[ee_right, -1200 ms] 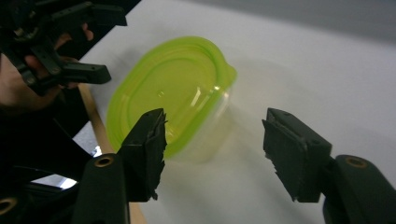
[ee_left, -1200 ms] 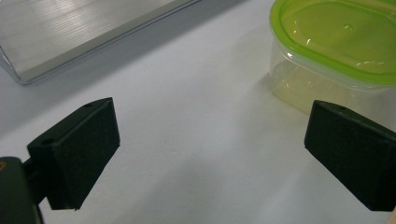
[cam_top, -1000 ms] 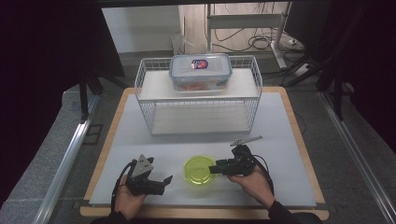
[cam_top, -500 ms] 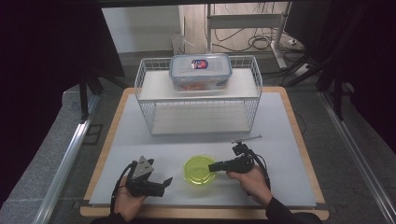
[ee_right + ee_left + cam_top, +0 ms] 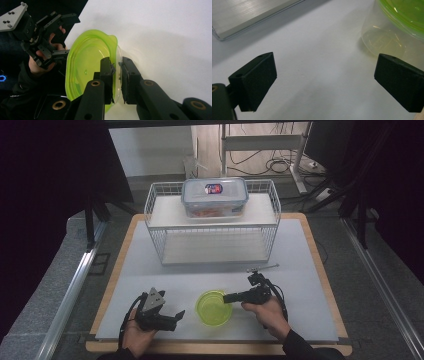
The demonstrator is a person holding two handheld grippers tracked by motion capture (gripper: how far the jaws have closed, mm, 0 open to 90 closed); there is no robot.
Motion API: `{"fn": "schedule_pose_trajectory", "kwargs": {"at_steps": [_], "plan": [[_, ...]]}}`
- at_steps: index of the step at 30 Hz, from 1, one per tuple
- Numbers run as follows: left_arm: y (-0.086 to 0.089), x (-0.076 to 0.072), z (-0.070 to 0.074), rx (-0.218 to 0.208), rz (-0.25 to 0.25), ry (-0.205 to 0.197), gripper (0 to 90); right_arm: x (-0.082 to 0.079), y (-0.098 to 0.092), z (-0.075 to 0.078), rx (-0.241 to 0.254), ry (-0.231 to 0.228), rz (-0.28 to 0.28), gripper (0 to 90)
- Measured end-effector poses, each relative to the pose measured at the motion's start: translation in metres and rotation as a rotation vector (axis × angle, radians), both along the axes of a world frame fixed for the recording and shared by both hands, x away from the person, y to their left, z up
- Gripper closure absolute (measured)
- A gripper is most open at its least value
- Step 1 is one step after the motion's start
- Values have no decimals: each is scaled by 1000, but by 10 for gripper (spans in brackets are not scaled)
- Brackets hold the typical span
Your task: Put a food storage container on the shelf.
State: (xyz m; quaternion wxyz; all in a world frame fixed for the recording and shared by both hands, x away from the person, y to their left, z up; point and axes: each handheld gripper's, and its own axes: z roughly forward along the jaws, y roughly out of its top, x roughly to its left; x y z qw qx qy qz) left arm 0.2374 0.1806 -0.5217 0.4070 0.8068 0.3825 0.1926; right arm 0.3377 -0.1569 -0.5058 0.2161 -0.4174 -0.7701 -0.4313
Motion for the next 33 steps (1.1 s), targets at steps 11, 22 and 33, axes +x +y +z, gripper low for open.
{"fn": "schedule_pose_trajectory", "kwargs": {"at_steps": [11,22,33], "plan": [[0,0,0,5,2,-5,43,-4,-1,14,31,-52,8,814],[0,0,0,6,2,-6,42,1,-12,34,55,-94,-34,815],[1,1,-1,-3,8,-4,40,10,-22,63,94,-122,-78,815]]}}
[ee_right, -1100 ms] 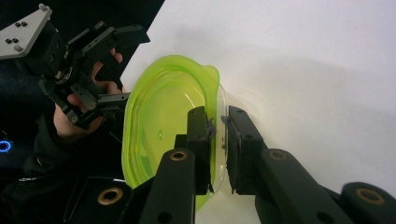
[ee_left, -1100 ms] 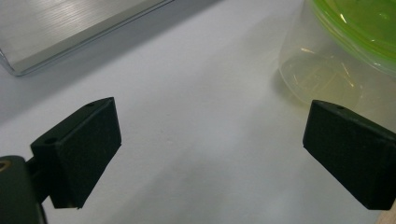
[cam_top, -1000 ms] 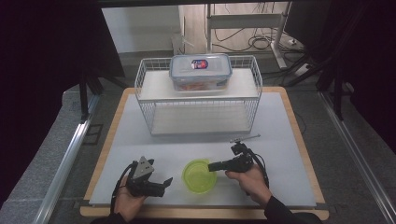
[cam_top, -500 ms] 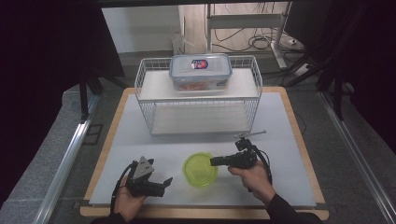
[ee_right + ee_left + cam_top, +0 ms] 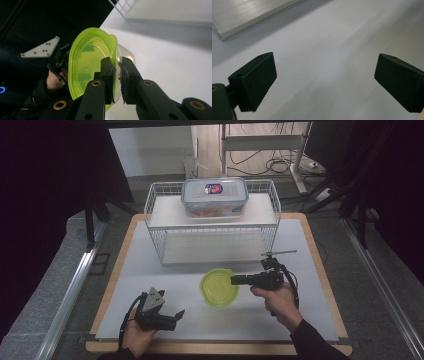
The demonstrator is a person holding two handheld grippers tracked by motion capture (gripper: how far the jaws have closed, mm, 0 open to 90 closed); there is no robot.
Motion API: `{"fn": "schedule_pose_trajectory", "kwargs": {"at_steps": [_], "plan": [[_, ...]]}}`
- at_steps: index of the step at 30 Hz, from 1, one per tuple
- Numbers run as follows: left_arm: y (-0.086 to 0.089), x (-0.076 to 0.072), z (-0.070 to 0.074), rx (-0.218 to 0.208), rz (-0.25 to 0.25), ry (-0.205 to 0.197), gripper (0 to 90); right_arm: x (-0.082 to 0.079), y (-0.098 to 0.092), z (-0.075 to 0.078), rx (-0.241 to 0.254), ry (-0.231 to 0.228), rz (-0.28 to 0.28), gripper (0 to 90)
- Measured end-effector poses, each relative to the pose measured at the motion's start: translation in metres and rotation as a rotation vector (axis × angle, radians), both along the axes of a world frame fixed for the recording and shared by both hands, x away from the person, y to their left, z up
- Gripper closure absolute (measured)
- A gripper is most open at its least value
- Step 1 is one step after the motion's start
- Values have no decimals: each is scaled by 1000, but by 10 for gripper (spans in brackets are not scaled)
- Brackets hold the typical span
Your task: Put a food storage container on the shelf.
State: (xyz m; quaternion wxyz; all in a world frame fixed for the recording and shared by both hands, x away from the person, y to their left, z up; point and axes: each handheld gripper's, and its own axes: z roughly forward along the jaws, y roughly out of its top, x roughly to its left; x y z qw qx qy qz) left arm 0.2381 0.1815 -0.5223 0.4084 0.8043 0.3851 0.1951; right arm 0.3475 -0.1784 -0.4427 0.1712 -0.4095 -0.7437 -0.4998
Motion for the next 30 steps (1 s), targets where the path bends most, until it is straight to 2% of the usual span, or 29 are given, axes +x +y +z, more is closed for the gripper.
{"fn": "schedule_pose_trajectory", "kwargs": {"at_steps": [7,10,15,30], "plan": [[1,1,0,-14,-7,14,39,7,-3,22,31,-24,-13,814],[0,2,-1,-17,-23,34,39,11,-4,32,42,-37,-19,815],[-4,2,-3,12,-48,51,30,17,-5,49,58,-48,-26,815],[-6,3,-4,20,-48,69,33,33,-6,89,112,-49,-53,815]]}}
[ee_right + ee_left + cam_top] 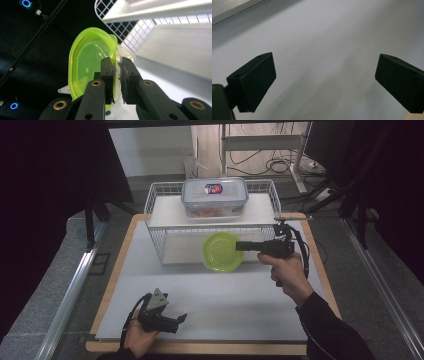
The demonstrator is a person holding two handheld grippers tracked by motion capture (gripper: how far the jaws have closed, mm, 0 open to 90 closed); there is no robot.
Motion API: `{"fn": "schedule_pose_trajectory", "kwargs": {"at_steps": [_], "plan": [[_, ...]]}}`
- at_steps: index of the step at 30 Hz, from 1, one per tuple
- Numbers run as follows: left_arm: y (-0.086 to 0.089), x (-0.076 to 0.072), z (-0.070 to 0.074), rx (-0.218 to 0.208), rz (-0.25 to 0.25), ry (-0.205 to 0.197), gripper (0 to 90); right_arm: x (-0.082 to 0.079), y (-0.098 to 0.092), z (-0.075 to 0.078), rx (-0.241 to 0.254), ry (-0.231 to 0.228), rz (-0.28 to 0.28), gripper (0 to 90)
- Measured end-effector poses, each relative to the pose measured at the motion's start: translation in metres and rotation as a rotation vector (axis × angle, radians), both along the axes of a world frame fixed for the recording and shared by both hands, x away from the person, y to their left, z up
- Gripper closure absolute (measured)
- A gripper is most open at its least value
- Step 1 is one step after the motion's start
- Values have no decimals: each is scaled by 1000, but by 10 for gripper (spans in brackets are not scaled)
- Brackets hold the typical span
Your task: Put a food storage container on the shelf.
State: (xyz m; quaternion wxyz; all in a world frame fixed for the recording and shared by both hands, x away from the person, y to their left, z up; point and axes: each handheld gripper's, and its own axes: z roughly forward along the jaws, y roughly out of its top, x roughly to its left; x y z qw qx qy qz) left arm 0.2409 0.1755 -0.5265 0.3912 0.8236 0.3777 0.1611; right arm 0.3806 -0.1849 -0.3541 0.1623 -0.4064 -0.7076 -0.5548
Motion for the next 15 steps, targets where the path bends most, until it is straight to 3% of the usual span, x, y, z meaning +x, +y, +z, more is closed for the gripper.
{"fn": "schedule_pose_trajectory", "kwargs": {"at_steps": [15], "plan": [[1,0,0,-21,-11,9,29,15,3,45,20,-40,-30,815]]}}
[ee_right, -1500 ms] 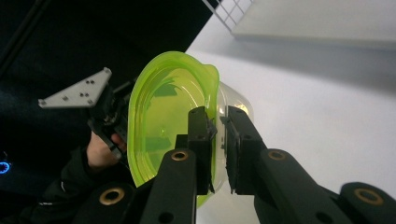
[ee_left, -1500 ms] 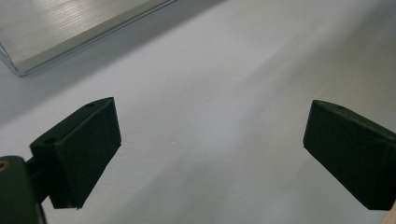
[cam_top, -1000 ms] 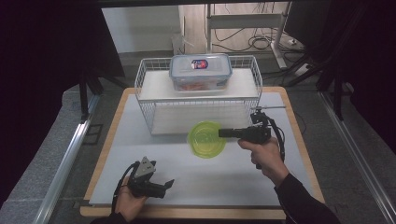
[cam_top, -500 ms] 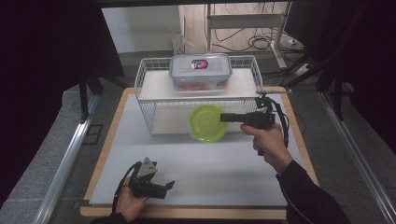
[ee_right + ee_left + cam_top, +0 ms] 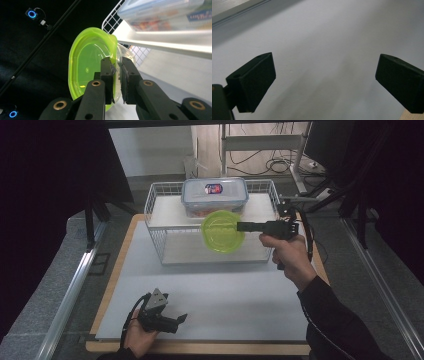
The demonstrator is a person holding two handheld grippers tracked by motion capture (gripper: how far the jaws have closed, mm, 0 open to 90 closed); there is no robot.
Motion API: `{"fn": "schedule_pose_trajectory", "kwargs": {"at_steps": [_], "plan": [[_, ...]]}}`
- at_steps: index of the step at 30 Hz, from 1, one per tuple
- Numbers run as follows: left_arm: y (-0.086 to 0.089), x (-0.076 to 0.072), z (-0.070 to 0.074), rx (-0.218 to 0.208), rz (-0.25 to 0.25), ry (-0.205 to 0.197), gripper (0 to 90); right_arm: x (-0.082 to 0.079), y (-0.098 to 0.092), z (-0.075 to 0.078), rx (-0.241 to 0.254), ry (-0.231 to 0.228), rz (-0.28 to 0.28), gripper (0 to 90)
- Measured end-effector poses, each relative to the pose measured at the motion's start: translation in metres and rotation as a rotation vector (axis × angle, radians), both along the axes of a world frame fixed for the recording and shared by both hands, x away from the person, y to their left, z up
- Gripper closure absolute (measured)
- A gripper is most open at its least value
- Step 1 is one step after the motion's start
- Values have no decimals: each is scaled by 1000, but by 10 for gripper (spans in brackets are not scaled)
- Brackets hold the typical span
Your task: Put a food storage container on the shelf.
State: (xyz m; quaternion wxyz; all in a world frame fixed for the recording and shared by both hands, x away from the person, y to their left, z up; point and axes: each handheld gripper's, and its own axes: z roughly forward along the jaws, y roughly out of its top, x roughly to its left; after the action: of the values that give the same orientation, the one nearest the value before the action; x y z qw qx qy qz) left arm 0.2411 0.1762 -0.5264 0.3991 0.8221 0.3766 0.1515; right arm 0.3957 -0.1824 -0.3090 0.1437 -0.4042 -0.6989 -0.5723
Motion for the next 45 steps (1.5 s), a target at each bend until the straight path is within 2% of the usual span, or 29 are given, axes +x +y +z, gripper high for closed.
{"fn": "schedule_pose_trajectory", "kwargs": {"at_steps": [7,22,45], "plan": [[0,0,0,1,0,3,29,9,-1,13,32,3,-10,815],[-1,0,0,-6,2,1,29,34,1,49,47,-23,-85,815],[2,0,0,-39,-4,6,24,78,23,78,19,-51,-189,815]]}}
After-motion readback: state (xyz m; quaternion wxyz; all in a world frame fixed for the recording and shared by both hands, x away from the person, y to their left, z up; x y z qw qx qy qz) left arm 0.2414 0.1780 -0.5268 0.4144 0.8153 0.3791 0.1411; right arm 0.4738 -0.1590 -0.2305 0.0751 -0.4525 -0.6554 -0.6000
